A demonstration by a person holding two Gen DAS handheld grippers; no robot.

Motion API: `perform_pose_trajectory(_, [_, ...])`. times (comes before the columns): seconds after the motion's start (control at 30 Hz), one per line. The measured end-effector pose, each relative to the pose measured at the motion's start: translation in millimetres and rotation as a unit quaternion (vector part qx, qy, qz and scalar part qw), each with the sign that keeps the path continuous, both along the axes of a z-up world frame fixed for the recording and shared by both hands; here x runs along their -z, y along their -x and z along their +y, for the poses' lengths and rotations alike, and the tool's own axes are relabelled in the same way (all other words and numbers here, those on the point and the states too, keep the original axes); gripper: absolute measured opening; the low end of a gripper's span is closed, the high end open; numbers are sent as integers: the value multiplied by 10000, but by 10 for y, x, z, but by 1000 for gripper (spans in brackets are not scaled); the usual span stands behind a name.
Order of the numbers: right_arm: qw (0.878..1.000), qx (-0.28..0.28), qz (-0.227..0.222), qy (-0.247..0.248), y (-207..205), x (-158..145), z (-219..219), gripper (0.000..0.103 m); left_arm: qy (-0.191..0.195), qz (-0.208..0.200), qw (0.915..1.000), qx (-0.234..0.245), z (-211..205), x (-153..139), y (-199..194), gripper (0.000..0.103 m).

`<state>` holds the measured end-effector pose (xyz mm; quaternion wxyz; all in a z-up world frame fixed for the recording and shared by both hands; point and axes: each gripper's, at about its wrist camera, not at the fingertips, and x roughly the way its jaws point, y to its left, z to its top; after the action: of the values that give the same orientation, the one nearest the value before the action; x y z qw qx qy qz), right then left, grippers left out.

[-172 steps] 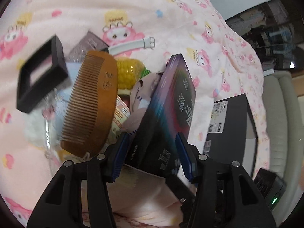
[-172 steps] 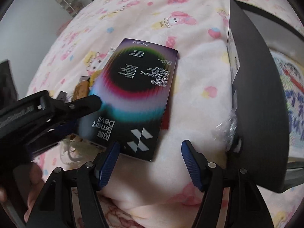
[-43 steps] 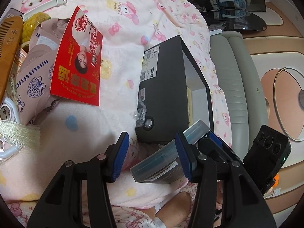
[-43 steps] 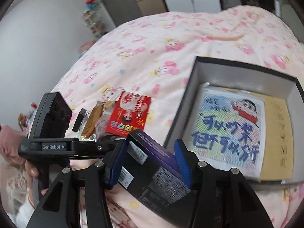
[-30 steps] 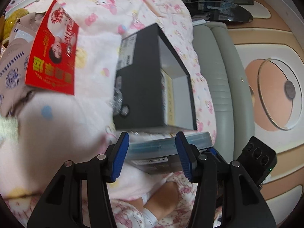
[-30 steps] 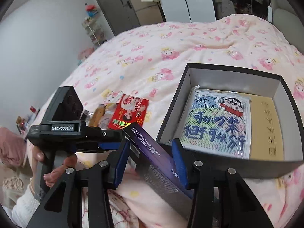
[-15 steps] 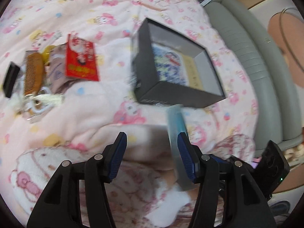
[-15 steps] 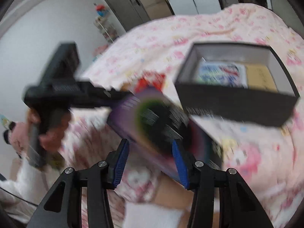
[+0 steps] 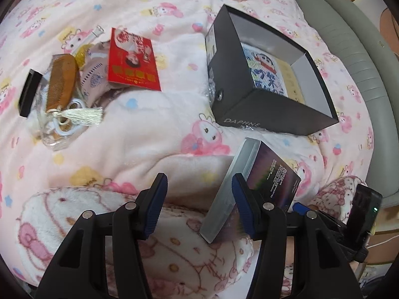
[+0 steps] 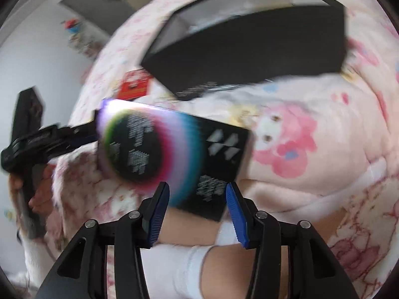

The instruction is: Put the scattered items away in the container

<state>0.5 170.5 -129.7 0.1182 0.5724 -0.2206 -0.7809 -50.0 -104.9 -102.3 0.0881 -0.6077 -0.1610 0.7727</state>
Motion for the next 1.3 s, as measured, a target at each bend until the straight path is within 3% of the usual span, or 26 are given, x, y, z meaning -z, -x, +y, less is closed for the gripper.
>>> perform_pose_trajectory(0.2, [9995,112,-212,-182,151,186,31,54,202,-51,9998,-7,64,46,44,54])
perform_pose_trajectory(0.27, [9997,143,-124,-129,216,142,69,54,258,-60,9996,-14,60,46,54,51])
perform_pose_trajectory(0.47, [9969,240,699,-280,456,-260,297,54,307,-395,9982,324,237,194,6,52])
perform_pose_trajectory(0.53, [9964,427,723,-109,500,-304,432,54,421,-435,9971,459,350,237,-22,53])
perform_pose_trajectory(0.67, [9961,649,579,162,332,-281,576,54,819,-140,9953,495,377,159,13,57])
perform_pose_trajectory(0.8, [9952,695,267,633,54,-149,542,54,434,152,9986,279,268,162,245,58])
perform_pose_trajectory(0.97, [9957,295,57,876,70,1,218,54,-119,-163,9996,183,351,496,627,58])
perform_pose_trajectory(1.07, [9959,445,30,785,158,50,185,54,-27,-246,9995,180,395,642,791,58])
perform_pose_trajectory(1.2, [9945,655,169,796,212,63,240,54,-197,-657,9971,318,448,798,807,58])
perform_pose_trajectory(1.3, [9927,822,282,842,249,39,368,54,-559,-781,9937,575,511,715,677,63])
